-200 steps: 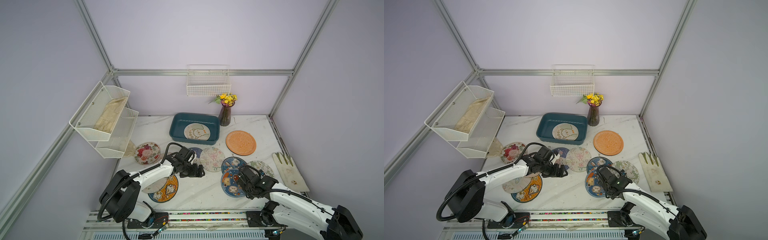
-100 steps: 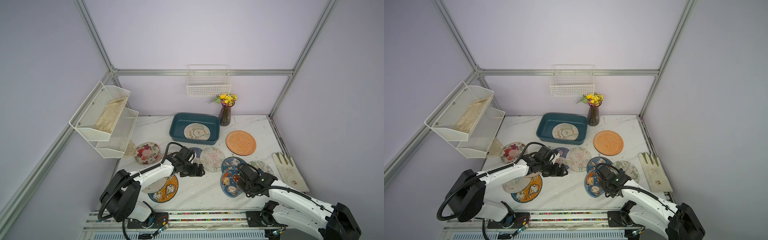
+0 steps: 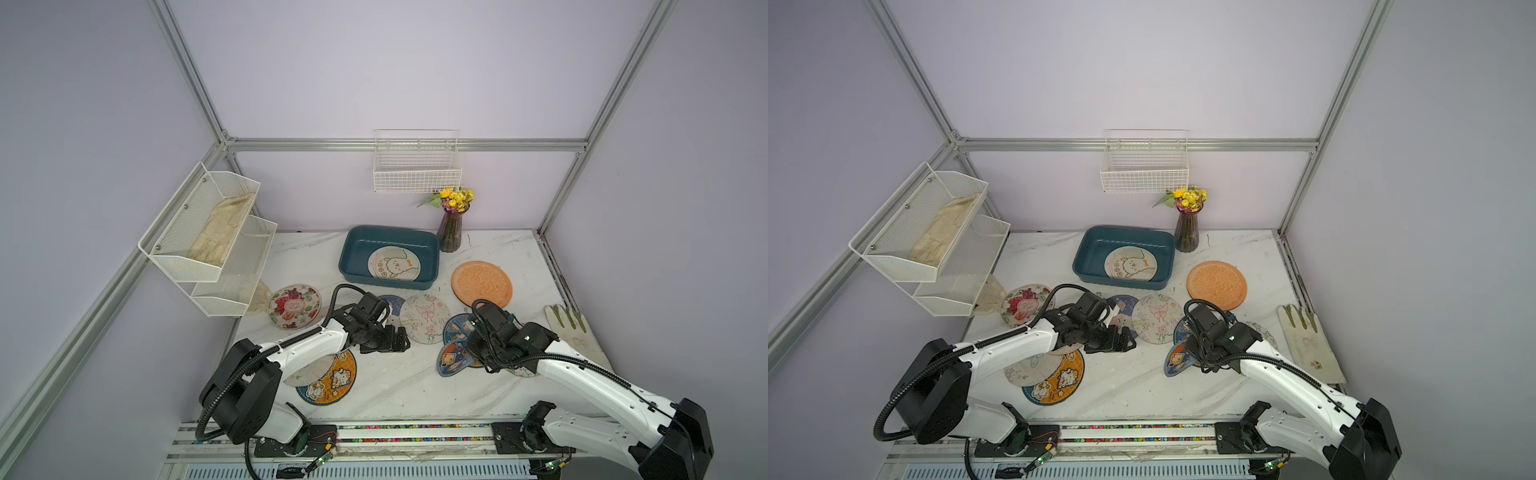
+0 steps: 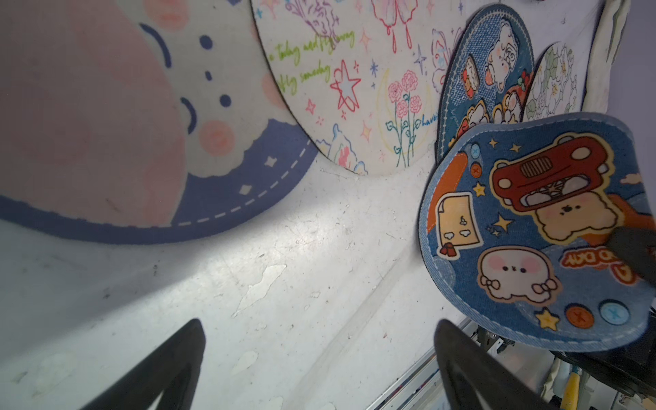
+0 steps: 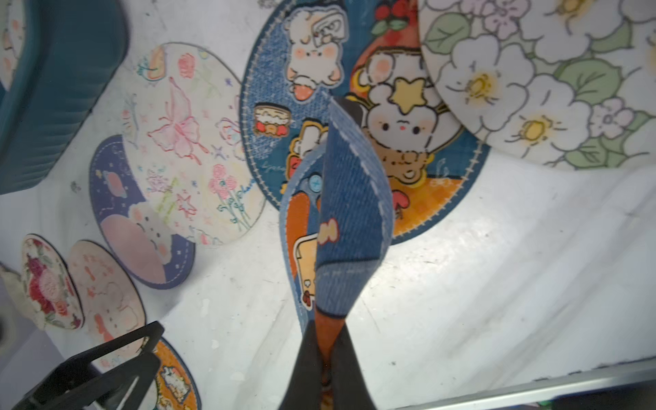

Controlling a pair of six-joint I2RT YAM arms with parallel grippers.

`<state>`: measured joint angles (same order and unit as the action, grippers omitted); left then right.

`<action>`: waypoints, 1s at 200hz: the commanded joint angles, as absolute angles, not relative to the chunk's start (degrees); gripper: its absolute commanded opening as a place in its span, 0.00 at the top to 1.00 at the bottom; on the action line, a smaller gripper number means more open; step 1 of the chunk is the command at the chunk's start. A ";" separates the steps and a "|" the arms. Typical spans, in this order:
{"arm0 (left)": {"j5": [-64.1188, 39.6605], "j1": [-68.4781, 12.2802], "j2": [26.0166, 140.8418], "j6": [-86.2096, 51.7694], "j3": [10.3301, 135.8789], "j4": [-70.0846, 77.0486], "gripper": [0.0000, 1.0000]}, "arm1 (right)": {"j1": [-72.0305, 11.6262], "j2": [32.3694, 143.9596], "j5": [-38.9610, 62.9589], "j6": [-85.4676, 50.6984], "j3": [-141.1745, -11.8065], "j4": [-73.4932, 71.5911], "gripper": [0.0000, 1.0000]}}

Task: Put the coasters into the storage box
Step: Pick up the coaster from the center of the board, then place the coaster in the storage box.

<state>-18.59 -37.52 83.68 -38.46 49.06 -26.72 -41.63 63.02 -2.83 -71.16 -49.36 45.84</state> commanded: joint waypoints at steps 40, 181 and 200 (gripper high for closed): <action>-17.61 -36.57 79.40 -40.75 49.11 -24.37 0.00 | -40.51 77.11 -2.15 -55.58 -71.86 45.11 1.00; -14.48 -34.22 69.46 -45.75 40.66 -25.53 0.00 | -32.52 122.16 15.34 -38.95 -119.46 28.43 1.00; -13.85 -33.95 68.39 -45.88 40.14 -26.65 0.00 | -32.48 128.23 17.53 -39.93 -125.55 26.12 1.00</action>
<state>-15.11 -34.63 70.65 -44.71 42.92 -25.80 -32.62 123.37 14.00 -40.36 -119.20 30.74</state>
